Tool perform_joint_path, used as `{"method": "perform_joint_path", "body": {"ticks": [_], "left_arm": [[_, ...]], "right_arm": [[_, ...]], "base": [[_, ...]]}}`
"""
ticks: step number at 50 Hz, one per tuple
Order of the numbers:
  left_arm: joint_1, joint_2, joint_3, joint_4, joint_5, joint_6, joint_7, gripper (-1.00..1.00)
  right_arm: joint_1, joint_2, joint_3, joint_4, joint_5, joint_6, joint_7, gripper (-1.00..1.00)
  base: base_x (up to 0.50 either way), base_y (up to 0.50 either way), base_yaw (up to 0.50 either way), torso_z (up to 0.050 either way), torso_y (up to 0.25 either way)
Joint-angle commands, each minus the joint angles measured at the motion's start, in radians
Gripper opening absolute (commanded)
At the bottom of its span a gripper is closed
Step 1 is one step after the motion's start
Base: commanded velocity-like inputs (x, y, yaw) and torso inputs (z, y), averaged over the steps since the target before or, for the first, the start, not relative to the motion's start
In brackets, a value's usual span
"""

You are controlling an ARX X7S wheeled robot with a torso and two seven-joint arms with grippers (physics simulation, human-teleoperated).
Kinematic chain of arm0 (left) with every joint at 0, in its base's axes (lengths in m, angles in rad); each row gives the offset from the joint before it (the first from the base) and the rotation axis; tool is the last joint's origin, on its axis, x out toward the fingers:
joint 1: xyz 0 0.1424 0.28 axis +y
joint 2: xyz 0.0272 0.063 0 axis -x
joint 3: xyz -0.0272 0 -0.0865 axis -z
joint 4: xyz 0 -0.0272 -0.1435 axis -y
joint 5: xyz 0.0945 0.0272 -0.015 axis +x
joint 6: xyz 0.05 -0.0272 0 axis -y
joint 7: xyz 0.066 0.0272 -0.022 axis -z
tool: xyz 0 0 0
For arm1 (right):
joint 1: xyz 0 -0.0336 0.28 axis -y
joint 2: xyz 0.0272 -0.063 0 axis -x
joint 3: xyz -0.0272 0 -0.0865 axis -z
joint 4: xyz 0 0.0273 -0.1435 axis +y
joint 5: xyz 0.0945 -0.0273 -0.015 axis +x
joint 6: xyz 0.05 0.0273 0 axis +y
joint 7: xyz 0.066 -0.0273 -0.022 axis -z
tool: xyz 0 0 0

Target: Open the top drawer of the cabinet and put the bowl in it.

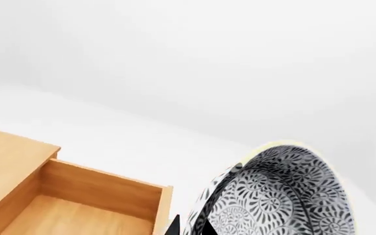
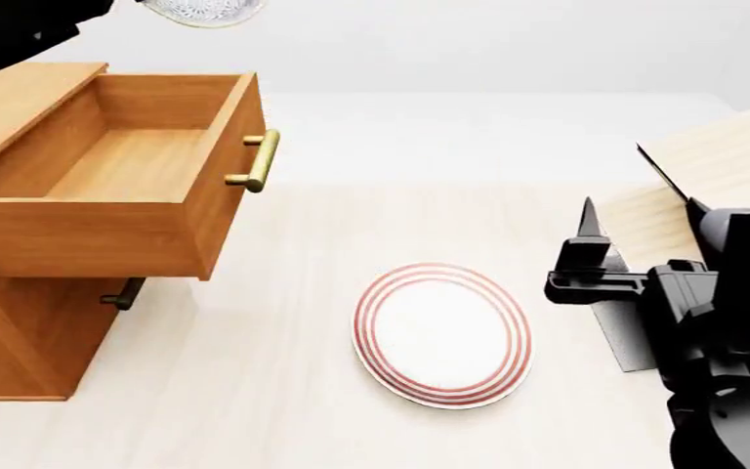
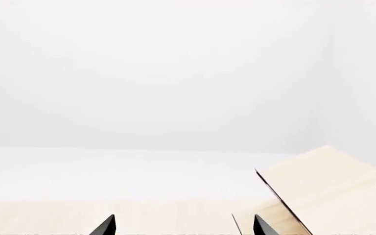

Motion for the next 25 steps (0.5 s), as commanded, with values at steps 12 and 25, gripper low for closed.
{"method": "perform_joint_path", "body": {"ticks": [12,25], "left_arm": [[0.066,-0.002,0.013,-0.200,0.154,0.161,0.110,-1.00],[0.107,-0.017,0.004,-0.277,0.186,0.225,0.140,-1.00]], "right_arm": [[0.000,0.004,-0.033,0.026,-0.007,-0.021,0.008,1.00],[-0.003,0.006,-0.051,0.040,-0.013,-0.036,0.013,1.00]], "base": [[0.00,0.00,0.00,0.000,0.000],[0.00,0.00,0.00,0.000,0.001]]}}
